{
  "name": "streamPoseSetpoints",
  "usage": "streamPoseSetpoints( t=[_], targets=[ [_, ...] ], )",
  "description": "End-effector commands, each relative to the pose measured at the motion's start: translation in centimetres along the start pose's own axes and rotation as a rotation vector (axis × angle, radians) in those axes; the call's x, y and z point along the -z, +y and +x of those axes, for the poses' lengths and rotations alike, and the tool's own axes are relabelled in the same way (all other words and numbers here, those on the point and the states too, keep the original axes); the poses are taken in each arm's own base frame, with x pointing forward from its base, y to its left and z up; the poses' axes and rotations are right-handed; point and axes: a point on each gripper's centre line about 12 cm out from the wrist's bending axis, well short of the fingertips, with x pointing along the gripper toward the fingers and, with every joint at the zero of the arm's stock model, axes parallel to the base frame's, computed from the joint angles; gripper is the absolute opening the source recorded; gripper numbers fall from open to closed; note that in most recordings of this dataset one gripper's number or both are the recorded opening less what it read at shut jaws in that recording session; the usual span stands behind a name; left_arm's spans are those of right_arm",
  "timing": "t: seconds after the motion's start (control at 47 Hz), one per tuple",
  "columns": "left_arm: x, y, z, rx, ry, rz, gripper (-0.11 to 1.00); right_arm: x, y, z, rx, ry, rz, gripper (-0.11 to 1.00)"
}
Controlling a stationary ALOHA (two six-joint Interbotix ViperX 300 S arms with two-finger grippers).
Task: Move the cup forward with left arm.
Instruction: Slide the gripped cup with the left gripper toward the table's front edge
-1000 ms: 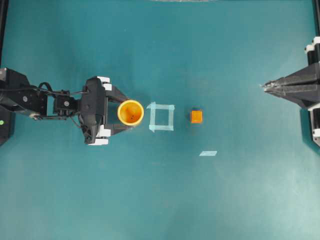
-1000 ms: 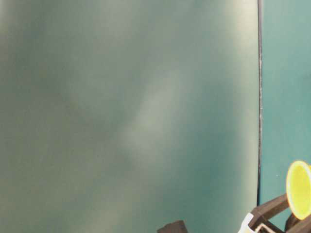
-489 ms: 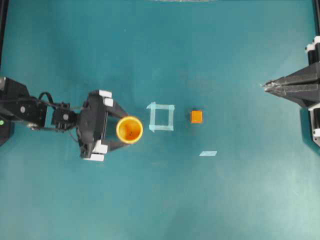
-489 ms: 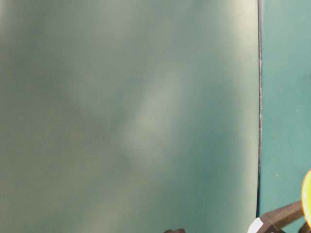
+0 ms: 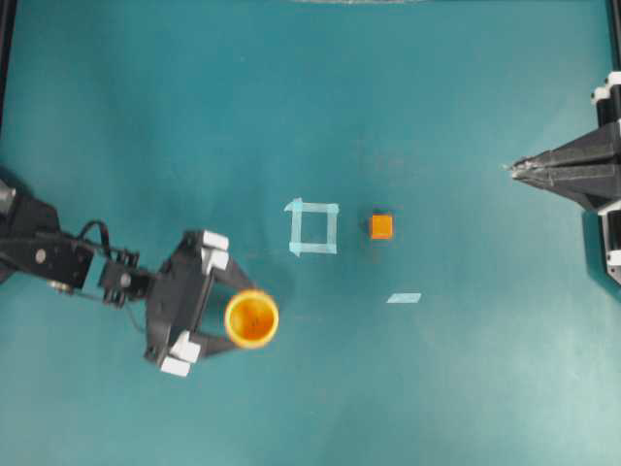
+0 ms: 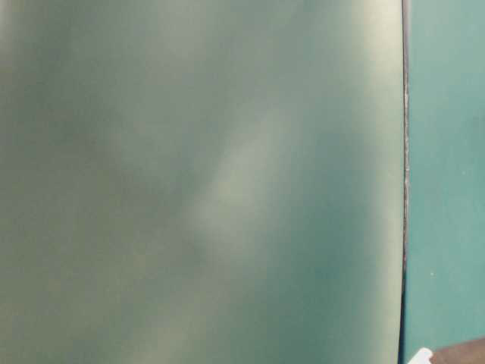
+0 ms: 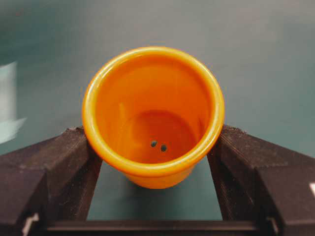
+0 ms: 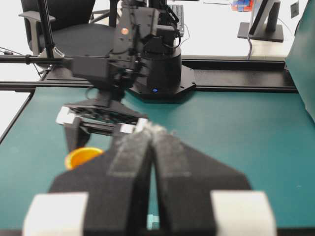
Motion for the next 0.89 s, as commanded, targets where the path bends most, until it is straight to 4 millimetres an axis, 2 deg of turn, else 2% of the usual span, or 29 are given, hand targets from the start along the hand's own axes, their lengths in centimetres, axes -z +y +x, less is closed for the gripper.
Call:
streamPoseSetpoints(
  t=[0.0, 0.192, 0.447, 0.681, 0.873],
  targets=[
    [-1.5, -1.6, 0.2, 0.041, -0.041, 0.017, 0.65, -1.6, 0.0, 0.2, 0.001, -0.043, 0.0, -0.01],
    [-1.8, -5.7, 0.6, 0.146, -0.03, 0.058, 0.65, -1.7, 0.0, 0.2, 0.0, -0.046, 0.0, -0.01],
    [-2.1, -10.0, 1.0, 0.25, 0.0, 0.105, 0.65, -1.8, 0.0, 0.2, 0.0, -0.048, 0.002, -0.01],
    [-3.2, -12.2, 0.9, 0.3, -0.033, 0.122, 0.65, -1.8, 0.0, 0.2, 0.001, -0.049, 0.0, -0.01],
    [-3.1, -12.7, 0.8, 0.313, -0.028, 0.129, 0.65, -1.8, 0.0, 0.2, 0.0, -0.048, 0.0, -0.01]
  ],
)
